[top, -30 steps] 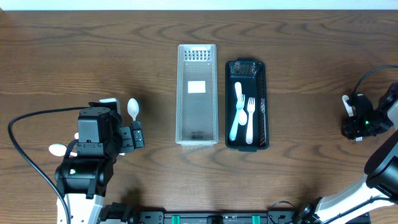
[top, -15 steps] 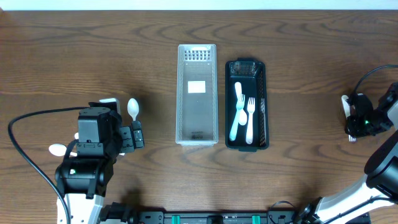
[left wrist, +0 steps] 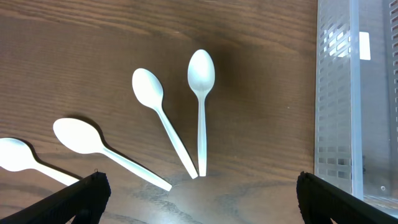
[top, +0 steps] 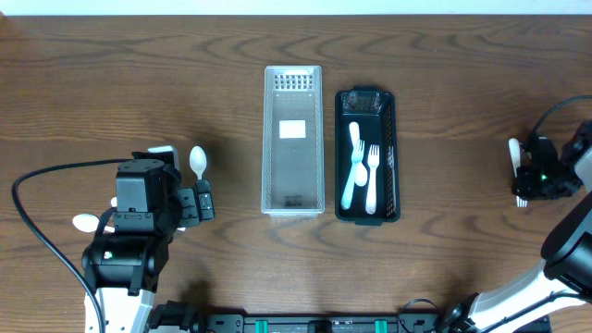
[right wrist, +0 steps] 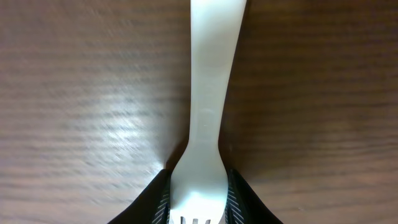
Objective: Pack container
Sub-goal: 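Move the right gripper to the last white fork and grasp it, then place the last fork with the right gripper into the dark green basket, then retract the right arm and move the left gripper over a white spoon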
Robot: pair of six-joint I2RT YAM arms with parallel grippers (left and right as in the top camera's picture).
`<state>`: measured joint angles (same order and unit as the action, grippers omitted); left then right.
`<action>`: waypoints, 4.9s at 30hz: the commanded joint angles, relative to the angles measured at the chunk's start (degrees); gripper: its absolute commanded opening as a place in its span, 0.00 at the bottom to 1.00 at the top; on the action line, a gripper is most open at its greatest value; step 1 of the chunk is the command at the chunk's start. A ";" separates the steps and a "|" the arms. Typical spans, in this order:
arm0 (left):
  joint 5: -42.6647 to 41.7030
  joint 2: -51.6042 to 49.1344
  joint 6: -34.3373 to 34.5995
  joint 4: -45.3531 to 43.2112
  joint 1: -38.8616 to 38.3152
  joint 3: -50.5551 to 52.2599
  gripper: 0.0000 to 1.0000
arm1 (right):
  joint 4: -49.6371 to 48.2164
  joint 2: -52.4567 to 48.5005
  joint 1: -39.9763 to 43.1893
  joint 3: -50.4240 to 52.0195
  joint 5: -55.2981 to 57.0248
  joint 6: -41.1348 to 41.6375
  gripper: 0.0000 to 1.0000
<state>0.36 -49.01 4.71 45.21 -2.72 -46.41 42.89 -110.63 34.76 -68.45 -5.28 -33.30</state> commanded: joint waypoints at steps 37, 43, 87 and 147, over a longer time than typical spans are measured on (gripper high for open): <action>0.02 0.02 0.55 0.79 0.24 -0.81 0.98 | 14.34 6.25 -55.98 -8.26 4.24 53.66 0.03; 0.02 0.04 0.55 0.81 0.24 -0.81 0.98 | 12.13 6.25 -56.24 -5.97 3.28 53.62 0.24; 0.04 -10.08 3.30 9.99 0.24 -20.59 0.98 | 35.26 9.01 -30.91 -35.34 9.73 42.64 0.99; -6.36 -58.05 0.28 -5.97 1.05 -13.33 0.75 | 26.58 9.01 -32.52 -17.03 8.04 42.40 0.99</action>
<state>-4.27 -105.73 5.61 39.68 -1.89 -61.47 69.38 -102.17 2.76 -85.52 2.96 9.78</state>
